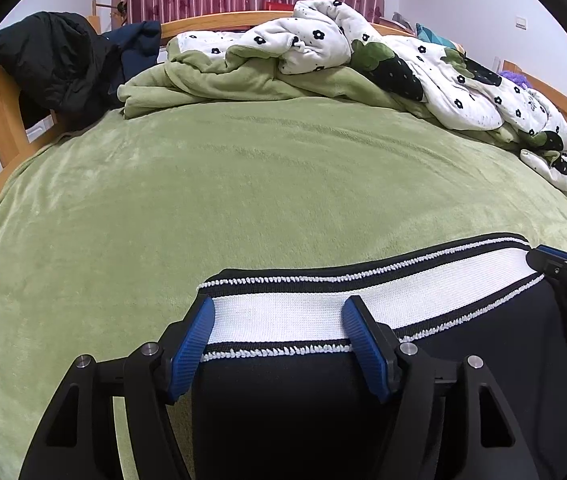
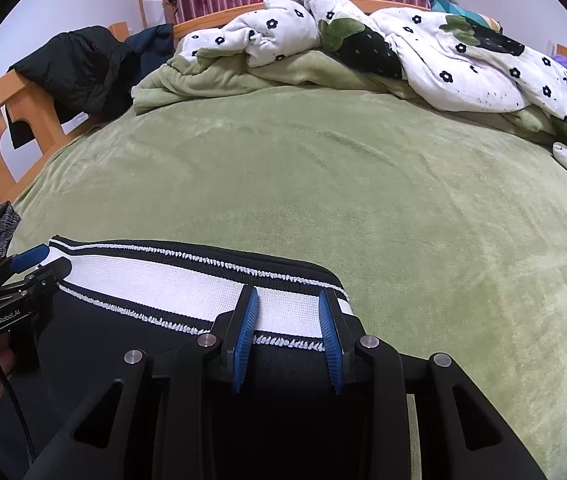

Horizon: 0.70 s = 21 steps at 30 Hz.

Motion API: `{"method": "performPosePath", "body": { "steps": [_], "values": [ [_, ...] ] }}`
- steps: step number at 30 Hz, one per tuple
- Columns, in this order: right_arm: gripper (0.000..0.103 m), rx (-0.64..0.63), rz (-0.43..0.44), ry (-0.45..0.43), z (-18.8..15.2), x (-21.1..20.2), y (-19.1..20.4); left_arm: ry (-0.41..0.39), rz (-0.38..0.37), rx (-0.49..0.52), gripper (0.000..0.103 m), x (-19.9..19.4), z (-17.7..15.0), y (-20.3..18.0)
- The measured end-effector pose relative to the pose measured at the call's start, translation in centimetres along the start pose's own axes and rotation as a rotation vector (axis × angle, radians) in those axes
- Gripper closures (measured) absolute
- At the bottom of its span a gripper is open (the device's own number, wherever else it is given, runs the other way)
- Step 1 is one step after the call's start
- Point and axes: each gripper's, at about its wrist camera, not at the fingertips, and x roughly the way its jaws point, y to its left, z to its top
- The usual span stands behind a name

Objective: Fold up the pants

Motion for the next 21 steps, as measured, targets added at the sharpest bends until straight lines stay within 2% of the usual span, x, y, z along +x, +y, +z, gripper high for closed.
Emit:
{"method": "performPosePath", "body": {
  "steps": [3,7,9,12,15,18,21],
  "values": [
    [0.072,0.007,0.011,0.004,0.0,0.2,-0.1,0.016,-0.028,-0.018,0.037,0.2,0.0,0.4],
    [0.072,0.006,0.013,0.005,-0.1,0.2,-0.2,0.074,-0.12,-0.061,0.037,0.8,0.3,1.6],
    [0.072,0.007,0.02,0.006,-0.1,0.2,-0.4,0.114,-0.144,-0.035,0.035,0.4,0.5,1.7],
    [0.072,0.022,0.045,0.014,-0.3,-0.3,-0.9,0.185,-0.175,0.023,0.025,-0.6,0.3,1.0],
    [0.069,0.033,0.082,0.004,-1.0,-1.8,-1.5,0.239,-0.154,0.098,0.023,-1.6,-1.0,-0.7],
    [0.065,0.018,0.098,0.014,-2.5,-3.4,-1.4,0.233,-0.092,0.195,0.022,-3.0,-3.1,-2.7],
    [0.066,-0.034,0.088,0.027,-4.1,-5.0,-0.6,0.226,-0.092,0.187,0.022,-4.7,-4.4,-3.2]
  ]
}}
